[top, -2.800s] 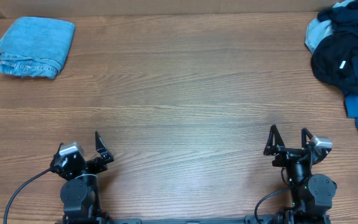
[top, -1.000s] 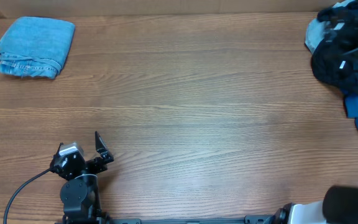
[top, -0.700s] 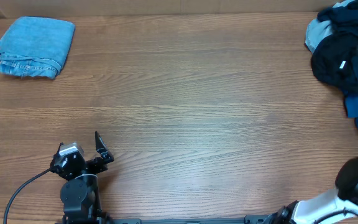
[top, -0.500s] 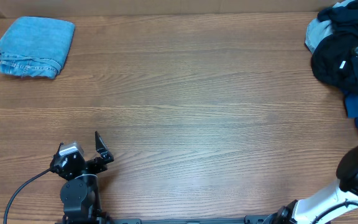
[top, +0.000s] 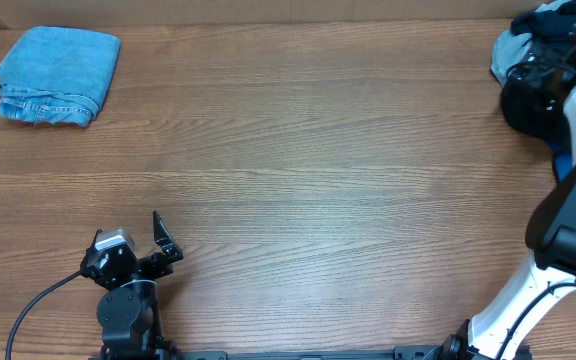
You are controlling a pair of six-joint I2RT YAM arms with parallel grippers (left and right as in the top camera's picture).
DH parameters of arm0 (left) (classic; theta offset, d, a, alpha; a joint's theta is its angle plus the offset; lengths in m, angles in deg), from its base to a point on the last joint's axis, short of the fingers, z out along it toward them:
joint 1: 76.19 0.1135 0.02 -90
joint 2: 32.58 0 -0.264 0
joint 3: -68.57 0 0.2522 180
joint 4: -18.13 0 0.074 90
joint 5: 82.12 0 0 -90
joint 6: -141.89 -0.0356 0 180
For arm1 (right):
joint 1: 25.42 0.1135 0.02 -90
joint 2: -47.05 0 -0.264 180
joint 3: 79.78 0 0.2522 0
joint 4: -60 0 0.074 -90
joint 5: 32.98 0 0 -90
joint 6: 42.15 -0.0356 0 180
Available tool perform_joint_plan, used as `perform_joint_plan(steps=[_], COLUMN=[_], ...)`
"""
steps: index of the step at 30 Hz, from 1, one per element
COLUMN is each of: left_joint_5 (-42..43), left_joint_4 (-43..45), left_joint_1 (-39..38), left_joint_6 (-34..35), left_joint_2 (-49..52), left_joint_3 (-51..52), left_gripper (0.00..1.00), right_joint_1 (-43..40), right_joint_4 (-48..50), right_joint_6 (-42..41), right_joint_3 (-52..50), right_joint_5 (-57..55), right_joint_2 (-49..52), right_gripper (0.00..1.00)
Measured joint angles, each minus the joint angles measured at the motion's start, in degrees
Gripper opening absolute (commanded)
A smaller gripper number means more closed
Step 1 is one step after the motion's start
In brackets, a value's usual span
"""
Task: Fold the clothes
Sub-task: 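Reach the right gripper into the clothes pile at top right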
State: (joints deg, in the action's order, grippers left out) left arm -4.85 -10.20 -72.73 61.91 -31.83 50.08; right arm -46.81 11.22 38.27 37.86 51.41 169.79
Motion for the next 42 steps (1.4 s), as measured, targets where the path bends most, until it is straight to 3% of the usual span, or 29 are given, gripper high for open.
perform_joint_plan(steps=[5, 12, 20, 24, 28, 34, 42], left_joint_5=[0.0, 0.0, 0.0, 0.0, 0.0, 0.0, 0.0], left_joint_4=[0.0, 0.0, 0.0, 0.0, 0.0, 0.0, -0.02], left_joint_1=[0.0, 0.0, 0.0, 0.0, 0.0, 0.0, 0.0], left_joint_6=[0.0, 0.0, 0.0, 0.0, 0.0, 0.0, 0.0], left_joint_2=[0.0, -0.02, -0.02, 0.0, 0.0, -0.02, 0.0], left_joint_3=[0.0, 0.0, 0.0, 0.0, 0.0, 0.0, 0.0], left_gripper=[1.0, 1.0, 1.0, 1.0, 1.0, 1.0, 1.0], right_joint_1=[-0.33, -8.66, -18.97, -19.96, -18.8, -17.9, -17.99], right_joint_4=[1.9, 0.7, -1.79, -1.4, 1.55, 2.71, 4.26], right_joint_6=[-0.26, -2.64, -10.21, -13.25, -14.93, -18.1, -20.55], right_joint_3=[0.0, 0.0, 0.0, 0.0, 0.0, 0.0, 0.0], right_joint_5=[-1.11, 2.64, 7.61, 9.57, 10.38, 11.21, 11.3], right_joint_2=[1.2, 1.2, 1.2, 1.2, 1.2, 1.9, 6.21], right_gripper=[0.96, 0.98, 0.97, 0.95, 0.86, 0.82, 0.54])
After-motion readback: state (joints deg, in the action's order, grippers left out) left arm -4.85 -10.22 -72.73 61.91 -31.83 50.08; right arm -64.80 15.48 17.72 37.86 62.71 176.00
